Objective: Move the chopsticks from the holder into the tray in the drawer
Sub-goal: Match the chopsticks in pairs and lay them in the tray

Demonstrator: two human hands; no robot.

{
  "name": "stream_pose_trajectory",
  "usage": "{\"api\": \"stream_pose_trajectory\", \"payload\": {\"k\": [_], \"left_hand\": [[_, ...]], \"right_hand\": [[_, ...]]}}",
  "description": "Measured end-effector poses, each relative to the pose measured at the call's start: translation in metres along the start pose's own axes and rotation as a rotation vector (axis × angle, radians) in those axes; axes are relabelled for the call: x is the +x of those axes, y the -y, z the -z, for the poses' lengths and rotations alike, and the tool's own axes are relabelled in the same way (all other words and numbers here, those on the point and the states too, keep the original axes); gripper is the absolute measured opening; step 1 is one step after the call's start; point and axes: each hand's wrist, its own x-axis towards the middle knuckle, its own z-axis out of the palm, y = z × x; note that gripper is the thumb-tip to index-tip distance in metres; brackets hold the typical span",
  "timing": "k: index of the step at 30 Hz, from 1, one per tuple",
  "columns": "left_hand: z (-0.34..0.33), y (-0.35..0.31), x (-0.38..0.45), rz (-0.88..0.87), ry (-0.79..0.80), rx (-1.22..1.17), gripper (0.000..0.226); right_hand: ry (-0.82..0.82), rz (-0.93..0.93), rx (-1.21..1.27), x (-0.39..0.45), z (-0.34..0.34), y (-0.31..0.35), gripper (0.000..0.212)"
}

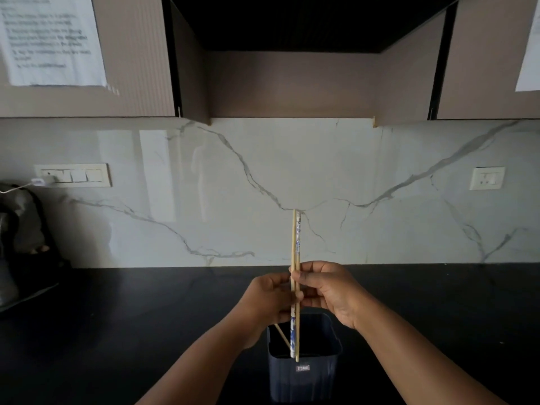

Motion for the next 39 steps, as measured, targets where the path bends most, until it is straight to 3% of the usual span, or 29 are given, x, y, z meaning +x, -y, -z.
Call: {"api": "stream_pose_trajectory", "payload": {"k": [6,9,13,16,22,27,31,33,35,37,39], "left_hand": [[0.004,0.005,-0.008,0.035,-0.061,-0.03,0.017],[0.014,0.005,-0.011,0.062,-0.048,-0.134,0.027],[0.022,0.002,-0.015,0.061,0.019,-0.233,0.031],[0.023,-0.004,-0.02,0.054,0.131,-0.299,0.03],[0.022,-0.002,-0.032,0.091,0.366,-0.359,0.032],[0.021,0.007,-0.033,0.08,0.3,-0.329,0.032],[0.024,0.011,-0.032,0.099,0.23,-0.334,0.036],[0.025,0.011,-0.033,0.113,0.202,-0.296,0.033],[0.023,0.012,-0.033,0.113,0.175,-0.214,0.028],[0.017,0.012,-0.033,0.09,0.139,-0.079,0.033],[0.008,0.014,-0.034,0.053,0.089,0.065,0.052]], "right_hand": [[-0.134,0.113,-0.216,-0.013,-0.005,0.007,0.01],[-0.208,0.457,-0.404,-0.023,0.002,0.023,0.025],[-0.196,1.138,-1.189,-0.036,0.013,0.032,0.036],[-0.139,1.275,-1.452,-0.041,0.01,0.025,0.044],[-0.109,1.205,-1.384,-0.039,0.007,0.002,0.047],[-0.084,1.135,-1.286,-0.038,0.001,-0.015,0.053],[-0.206,0.703,-0.765,-0.041,-0.008,-0.021,0.056],[-0.223,0.354,-0.449,-0.043,-0.013,-0.017,0.037],[-0.126,0.082,-0.212,-0.045,-0.016,-0.012,0.022],[-0.09,-0.01,-0.147,-0.048,-0.018,-0.012,0.021],[-0.112,-0.031,-0.15,-0.052,-0.023,-0.017,0.018]]}}
